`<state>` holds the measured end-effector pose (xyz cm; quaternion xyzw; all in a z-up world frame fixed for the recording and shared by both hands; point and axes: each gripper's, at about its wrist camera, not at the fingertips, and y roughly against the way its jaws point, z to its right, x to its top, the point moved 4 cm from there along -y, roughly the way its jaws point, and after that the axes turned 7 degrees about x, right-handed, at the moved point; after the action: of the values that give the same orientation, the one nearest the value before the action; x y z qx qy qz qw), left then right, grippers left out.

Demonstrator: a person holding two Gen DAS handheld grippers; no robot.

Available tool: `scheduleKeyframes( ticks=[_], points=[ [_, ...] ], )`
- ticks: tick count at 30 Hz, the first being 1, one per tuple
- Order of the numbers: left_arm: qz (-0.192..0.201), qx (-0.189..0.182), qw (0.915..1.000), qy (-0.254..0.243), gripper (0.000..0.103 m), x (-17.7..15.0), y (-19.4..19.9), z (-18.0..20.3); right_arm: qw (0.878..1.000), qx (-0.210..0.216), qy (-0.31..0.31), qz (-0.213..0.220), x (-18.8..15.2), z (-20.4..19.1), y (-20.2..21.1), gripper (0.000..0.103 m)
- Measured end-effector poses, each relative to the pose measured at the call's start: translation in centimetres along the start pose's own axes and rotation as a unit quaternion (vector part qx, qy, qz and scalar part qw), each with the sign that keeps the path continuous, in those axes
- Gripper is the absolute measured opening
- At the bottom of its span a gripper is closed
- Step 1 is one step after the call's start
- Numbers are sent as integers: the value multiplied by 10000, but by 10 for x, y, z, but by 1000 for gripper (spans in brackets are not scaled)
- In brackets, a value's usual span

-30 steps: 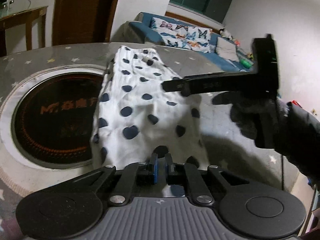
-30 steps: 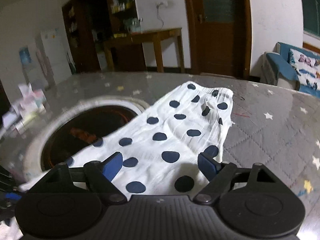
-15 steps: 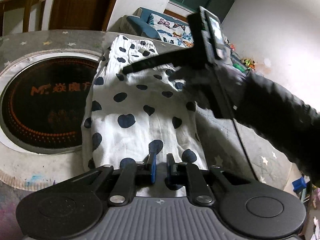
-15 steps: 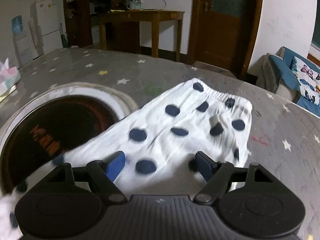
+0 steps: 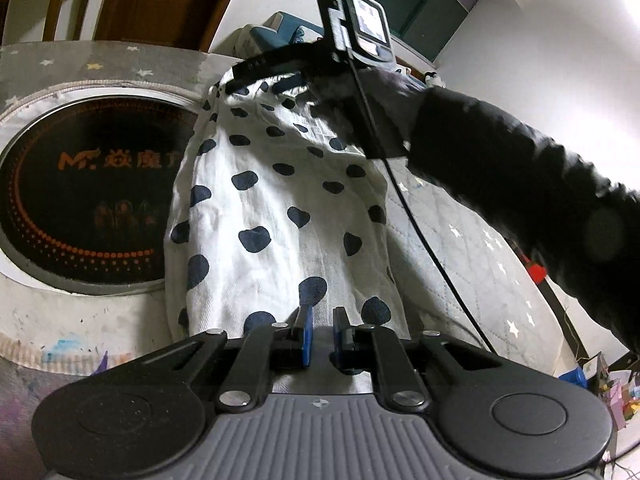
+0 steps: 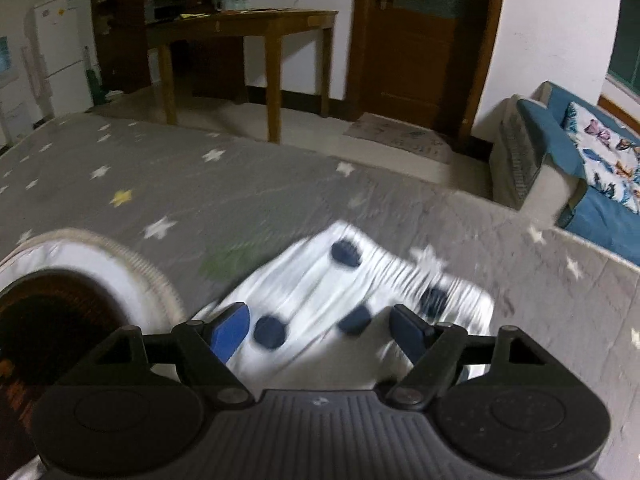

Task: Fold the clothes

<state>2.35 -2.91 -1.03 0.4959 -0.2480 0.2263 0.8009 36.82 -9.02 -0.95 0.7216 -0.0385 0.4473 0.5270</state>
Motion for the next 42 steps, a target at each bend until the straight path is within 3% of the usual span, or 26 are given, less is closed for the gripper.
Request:
scheduleKeyframes(
  ticks=[8, 16, 20, 24, 27, 29, 33, 36, 39, 42],
  points=[
    [11, -46, 10000, 81, 12, -3, 2, 1, 9996, -256, -35, 111, 21, 3, -21, 79],
    [21, -58, 9999, 97, 12, -2, 2, -1, 9976, -201, -402, 518, 21, 43, 36, 73],
    [31, -64, 9999, 106, 12, -2, 1, -1, 9967, 112, -662, 457, 2, 54, 46, 55],
    [29, -51, 9999, 91, 12, -2, 1, -1, 9979, 435, -420, 229, -21, 43, 33, 39],
    [27, -41, 10000, 77, 12, -3, 1, 0, 9989, 200, -350, 225, -29, 44, 25, 35],
    [25, -35, 10000, 68, 12, -3, 1, 0, 9977, 10, -624, 251, -25, 58, 24, 32],
    [23, -26, 10000, 57, 12, -3, 0, 0, 9954, -145, -844, 424, -19, 76, 35, 31],
    [23, -23, 10000, 56, 12, -2, -1, -1, 9941, 61, -915, 576, -22, 73, 51, 32],
    [22, -21, 10000, 55, 12, -2, -2, -1, 9962, 302, -705, 421, -33, 60, 57, 32],
    [21, -19, 10000, 55, 12, -1, -2, -2, 9991, 116, -408, 82, -47, 51, 45, 33]
  ],
)
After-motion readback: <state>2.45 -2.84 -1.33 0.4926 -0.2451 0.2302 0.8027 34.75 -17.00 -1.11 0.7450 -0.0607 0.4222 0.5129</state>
